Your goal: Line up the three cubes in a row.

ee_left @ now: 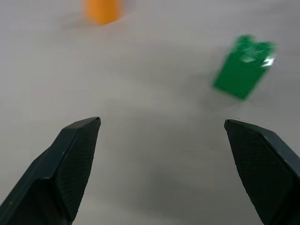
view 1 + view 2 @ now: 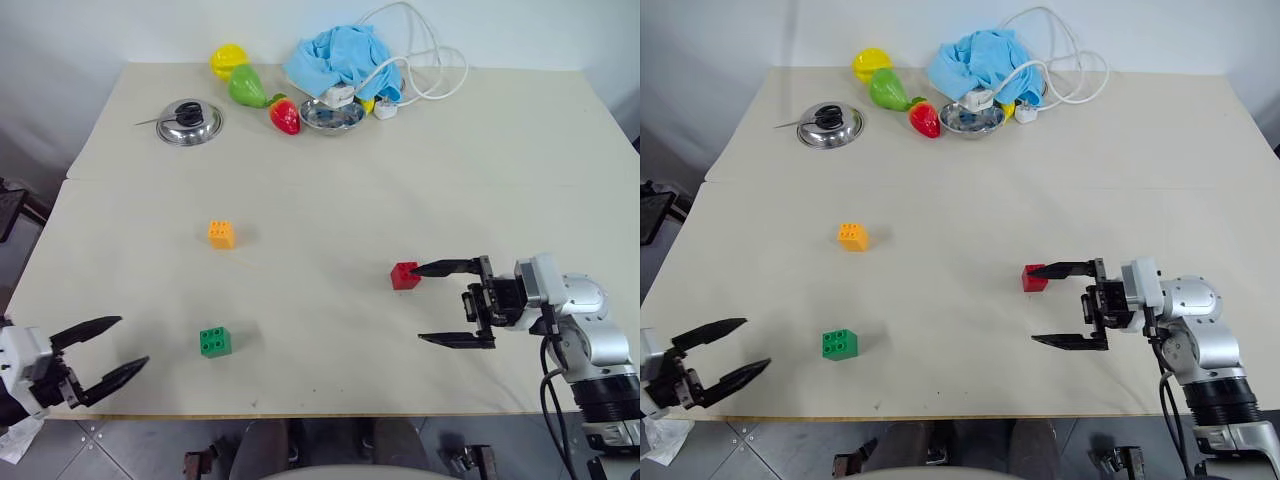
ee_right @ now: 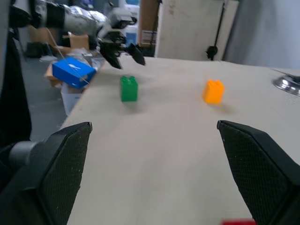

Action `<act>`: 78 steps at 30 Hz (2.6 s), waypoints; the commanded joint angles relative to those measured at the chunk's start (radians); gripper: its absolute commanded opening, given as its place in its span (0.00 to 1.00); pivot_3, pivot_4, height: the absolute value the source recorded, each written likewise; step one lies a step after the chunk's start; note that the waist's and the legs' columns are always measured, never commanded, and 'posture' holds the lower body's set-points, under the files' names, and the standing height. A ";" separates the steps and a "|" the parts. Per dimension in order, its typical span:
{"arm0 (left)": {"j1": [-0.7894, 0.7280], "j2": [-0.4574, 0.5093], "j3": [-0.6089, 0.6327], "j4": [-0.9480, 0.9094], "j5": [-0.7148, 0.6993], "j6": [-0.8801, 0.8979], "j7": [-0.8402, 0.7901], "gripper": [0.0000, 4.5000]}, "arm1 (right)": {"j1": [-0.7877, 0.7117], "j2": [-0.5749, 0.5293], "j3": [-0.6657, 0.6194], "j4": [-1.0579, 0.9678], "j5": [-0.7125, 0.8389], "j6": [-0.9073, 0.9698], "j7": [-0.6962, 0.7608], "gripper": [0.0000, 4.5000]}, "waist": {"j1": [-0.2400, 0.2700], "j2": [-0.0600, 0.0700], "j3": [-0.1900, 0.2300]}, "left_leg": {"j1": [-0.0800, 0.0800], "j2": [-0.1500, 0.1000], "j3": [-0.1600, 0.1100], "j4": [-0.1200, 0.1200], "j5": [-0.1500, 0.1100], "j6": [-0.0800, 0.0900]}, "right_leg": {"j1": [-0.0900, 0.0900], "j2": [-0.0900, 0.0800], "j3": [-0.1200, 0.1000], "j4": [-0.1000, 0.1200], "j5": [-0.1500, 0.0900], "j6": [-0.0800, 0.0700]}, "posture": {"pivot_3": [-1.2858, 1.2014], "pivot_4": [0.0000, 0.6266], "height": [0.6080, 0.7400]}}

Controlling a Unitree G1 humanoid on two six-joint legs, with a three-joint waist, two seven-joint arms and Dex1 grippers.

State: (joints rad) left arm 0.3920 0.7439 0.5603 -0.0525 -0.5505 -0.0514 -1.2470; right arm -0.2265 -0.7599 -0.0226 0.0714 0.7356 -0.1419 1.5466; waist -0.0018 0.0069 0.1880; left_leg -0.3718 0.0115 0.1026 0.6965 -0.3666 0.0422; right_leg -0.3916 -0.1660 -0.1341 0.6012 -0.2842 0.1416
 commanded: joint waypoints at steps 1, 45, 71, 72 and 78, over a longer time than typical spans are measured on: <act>-0.026 -0.004 -0.094 -0.087 0.031 -0.007 0.002 1.00 | 0.033 -0.030 -0.046 0.008 -0.012 0.009 0.068 1.00 | 0.000 0.000 0.000 | 0.000 0.000 0.000 0.000 0.000 0.000 | 0.000 0.001 0.000 0.000 0.000 0.000 | 0.52 0.24 1.00; -1.190 -0.382 -0.903 0.469 0.422 0.197 0.093 0.33 | 0.484 0.157 -0.386 -0.322 -0.049 0.037 -0.333 1.00 | 0.028 -0.001 0.000 | 0.000 -0.002 0.004 0.004 0.005 0.003 | 0.001 0.008 0.006 0.002 0.002 0.005 | 0.52 0.24 1.00; -0.676 -0.076 -0.242 0.187 0.098 0.008 0.074 0.99 | 0.205 0.198 -0.184 -0.325 0.023 0.213 -0.327 1.00 | -0.006 0.000 0.000 | 0.001 0.003 0.004 0.004 0.005 0.002 | 0.000 0.010 0.008 0.003 0.002 0.004 | 0.52 0.24 1.00; -0.614 -0.080 -0.188 0.164 0.092 0.007 0.122 0.99 | 0.187 0.207 -0.172 -0.323 0.017 0.212 -0.327 1.00 | -0.005 0.000 0.000 | 0.001 0.003 0.004 0.003 0.005 0.002 | 0.000 0.010 0.008 0.004 0.002 0.004 | 0.52 0.24 1.00; -0.262 -0.184 0.026 0.108 0.079 -0.041 0.307 0.99 | 0.088 0.259 -0.106 -0.299 -0.039 0.182 -0.343 1.00 | 0.003 -0.001 0.000 | 0.000 0.000 0.002 0.003 0.004 0.003 | 0.000 0.004 0.005 0.004 0.002 0.004 | 0.52 0.24 1.00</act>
State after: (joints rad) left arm 0.1000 0.5740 0.5433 0.0935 -0.4462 -0.0699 -0.9756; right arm -0.1315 -0.5065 -0.1281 -0.2205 0.7047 0.0629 1.2080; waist 0.0016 0.0060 0.1876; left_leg -0.3715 0.0104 0.1041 0.6997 -0.3627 0.0452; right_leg -0.3911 -0.1632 -0.1298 0.6048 -0.2826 0.1453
